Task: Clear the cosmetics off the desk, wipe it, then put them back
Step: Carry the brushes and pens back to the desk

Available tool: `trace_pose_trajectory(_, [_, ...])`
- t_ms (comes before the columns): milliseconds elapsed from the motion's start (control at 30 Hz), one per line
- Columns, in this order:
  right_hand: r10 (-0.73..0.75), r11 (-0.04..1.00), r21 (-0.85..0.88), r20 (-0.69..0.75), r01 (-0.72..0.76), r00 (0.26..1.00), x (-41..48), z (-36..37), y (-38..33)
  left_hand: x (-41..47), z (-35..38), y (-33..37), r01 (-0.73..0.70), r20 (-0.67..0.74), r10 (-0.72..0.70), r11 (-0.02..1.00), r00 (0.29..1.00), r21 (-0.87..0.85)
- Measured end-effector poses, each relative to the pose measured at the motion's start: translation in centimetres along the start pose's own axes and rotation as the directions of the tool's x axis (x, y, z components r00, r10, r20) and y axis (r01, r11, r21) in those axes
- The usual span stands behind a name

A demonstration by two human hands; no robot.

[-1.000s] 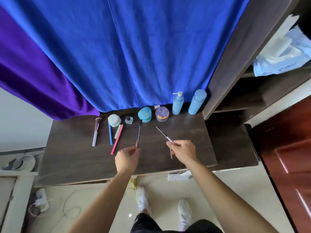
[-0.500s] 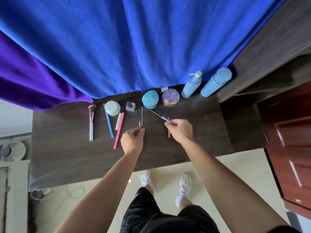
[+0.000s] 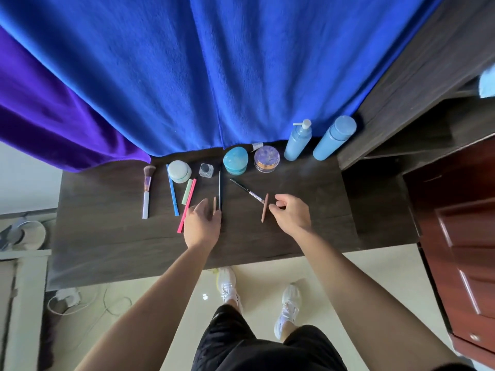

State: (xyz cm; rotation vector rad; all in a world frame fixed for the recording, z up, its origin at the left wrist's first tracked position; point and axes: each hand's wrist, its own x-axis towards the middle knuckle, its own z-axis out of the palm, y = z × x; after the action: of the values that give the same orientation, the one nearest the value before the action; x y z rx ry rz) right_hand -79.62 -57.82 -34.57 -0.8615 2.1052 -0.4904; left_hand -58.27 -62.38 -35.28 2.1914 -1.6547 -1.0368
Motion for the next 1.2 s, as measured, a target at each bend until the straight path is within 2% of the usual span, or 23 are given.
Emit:
trace_pose_trajectory(100, [-0.113,0.992,-0.055,-0.058,0.110,0.992,-1.0,-2.8,-0.9,-1.6,-1.9,1.8,-0.113,-0.047,0.117,0.990,0.992,0.082])
trace_pose_trajectory(167, [-0.252,0.965,-0.113,-0.144,0.237,0.957,-2.1,-5.3,-1.4,-2.8,-3.4,3.6,-0.254,-0.115,0.272,0.956,0.956,0.148])
trace_pose_trajectory(267, [-0.491,0.858,-0.338,-0.322,0.386,0.810,-3.8,-9.8,-1.4,-4.5,-5.5,7.2,-0.468,-0.202,0.537,0.829,0.819,0.305])
trace_pose_trajectory(333, [-0.590,0.794,-0.466,-0.437,0.390,0.679,-5.0,-13.2,-0.9,-5.7,-6.3,10.1,-0.571,-0.227,0.665,0.735,0.711,0.365])
trace_pose_trajectory(400, [-0.609,0.787,-0.501,-0.533,0.360,0.588,-6.3,-16.6,0.0,-7.0,-6.5,13.5,-0.665,-0.215,0.758,0.647,0.616,0.374])
trace_pose_trajectory(500, [-0.530,0.847,-0.446,-0.680,0.288,0.506,-8.7,-21.2,2.3,-8.9,-5.5,18.8,-0.813,-0.155,0.886,0.462,0.437,0.354])
trace_pose_trajectory(600, [-0.412,0.910,-0.388,-0.810,0.145,0.417,-12.4,-24.7,6.5,-11.2,-3.0,23.8,-0.921,-0.095,0.966,0.259,0.241,0.293])
trace_pose_trajectory(700, [-0.233,0.966,-0.256,-0.915,-0.027,0.329,-17.7,-25.8,12.3,-14.9,1.2,27.5,-0.982,-0.001,1.000,0.017,0.017,0.186])
trace_pose_trajectory(800, [-0.034,0.981,-0.069,-0.981,-0.179,0.190,-24.8,-24.5,18.7,-20.8,5.9,28.9,-0.976,0.140,0.970,-0.207,-0.197,0.060])
trace_pose_trajectory(933, [0.157,0.934,0.139,-0.987,-0.329,0.027,-36.4,-21.3,25.1,-31.3,10.5,27.9,-0.930,0.284,0.886,-0.341,-0.366,-0.136])
trace_pose_trajectory(1100, [0.255,0.806,0.337,-0.940,-0.487,-0.228,-51.5,-17.7,30.3,-46.0,13.2,24.2,-0.793,0.274,0.752,-0.512,-0.599,-0.329])
trace_pose_trajectory(1200, [0.267,0.737,0.423,-0.899,-0.526,-0.348,-59.1,-14.7,33.0,-54.3,14.2,20.9,-0.713,0.261,0.673,-0.580,-0.692,-0.393])
